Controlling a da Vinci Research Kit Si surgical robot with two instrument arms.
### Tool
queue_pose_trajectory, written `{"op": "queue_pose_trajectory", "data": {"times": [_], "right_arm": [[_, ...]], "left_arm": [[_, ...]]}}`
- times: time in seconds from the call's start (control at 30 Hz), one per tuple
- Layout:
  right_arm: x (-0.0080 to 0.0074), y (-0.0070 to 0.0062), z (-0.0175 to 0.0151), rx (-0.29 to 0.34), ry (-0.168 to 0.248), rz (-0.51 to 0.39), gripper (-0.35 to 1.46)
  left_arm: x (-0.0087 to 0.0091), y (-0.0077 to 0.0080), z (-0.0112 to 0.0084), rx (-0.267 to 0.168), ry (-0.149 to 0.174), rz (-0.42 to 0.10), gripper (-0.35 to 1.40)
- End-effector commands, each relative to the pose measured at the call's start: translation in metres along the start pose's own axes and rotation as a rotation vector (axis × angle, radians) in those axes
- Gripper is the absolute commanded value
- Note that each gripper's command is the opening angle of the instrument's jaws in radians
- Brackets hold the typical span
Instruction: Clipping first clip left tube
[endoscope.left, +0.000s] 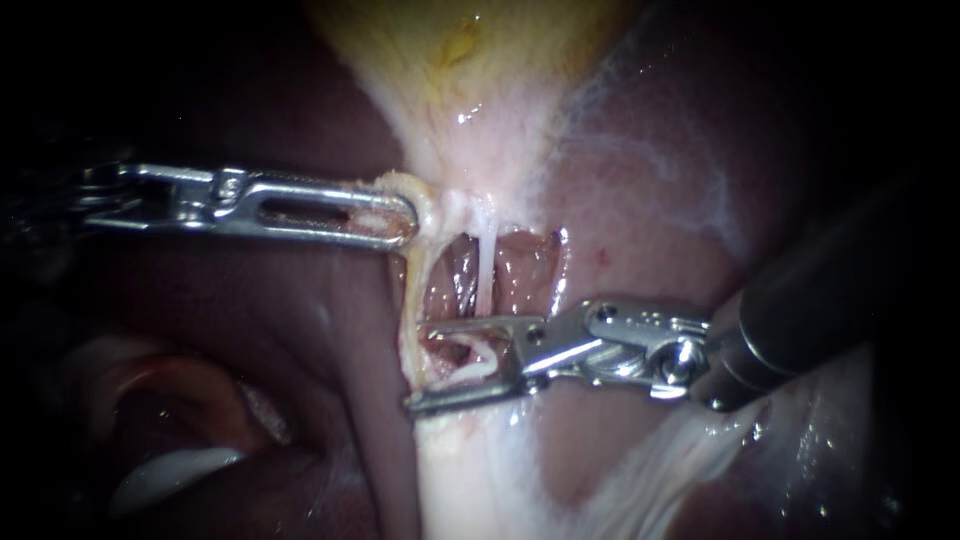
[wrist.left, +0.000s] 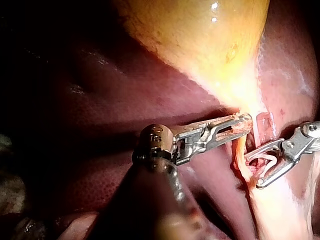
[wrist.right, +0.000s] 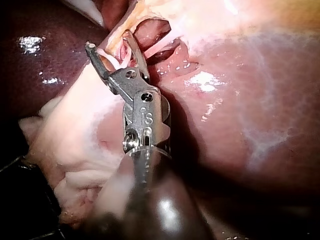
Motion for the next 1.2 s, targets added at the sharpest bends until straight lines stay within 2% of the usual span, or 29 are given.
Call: {"op": "queue_pose_trajectory", "data": {"times": [0.03,0.3,0.53,0.77,1.2], "right_arm": [[-0.0001,0.0001,-0.0002,-0.002,0.0,0.0,0.44],[-0.0006,0.0015,-0.0008,-0.017,0.002,0.0,0.44],[-0.0004,0.0012,-0.0002,-0.016,0.002,-0.001,0.44],[-0.0007,0.0018,-0.0004,-0.019,0.002,-0.001,0.44],[-0.0007,0.0018,0.0003,-0.02,0.001,-0.003,0.45]], "left_arm": [[0.0,-0.0001,0.0,0.0,0.0,0.0,-0.35],[-0.0001,-0.0002,0.0,0.0,0.0,0.0,-0.35],[0.0,-0.0004,0.0,-0.001,0.0,-0.001,-0.35],[-0.0001,-0.0007,0.0001,-0.001,-0.001,-0.001,-0.35],[0.0,-0.0008,0.0002,-0.002,-0.001,-0.001,-0.35]]}}
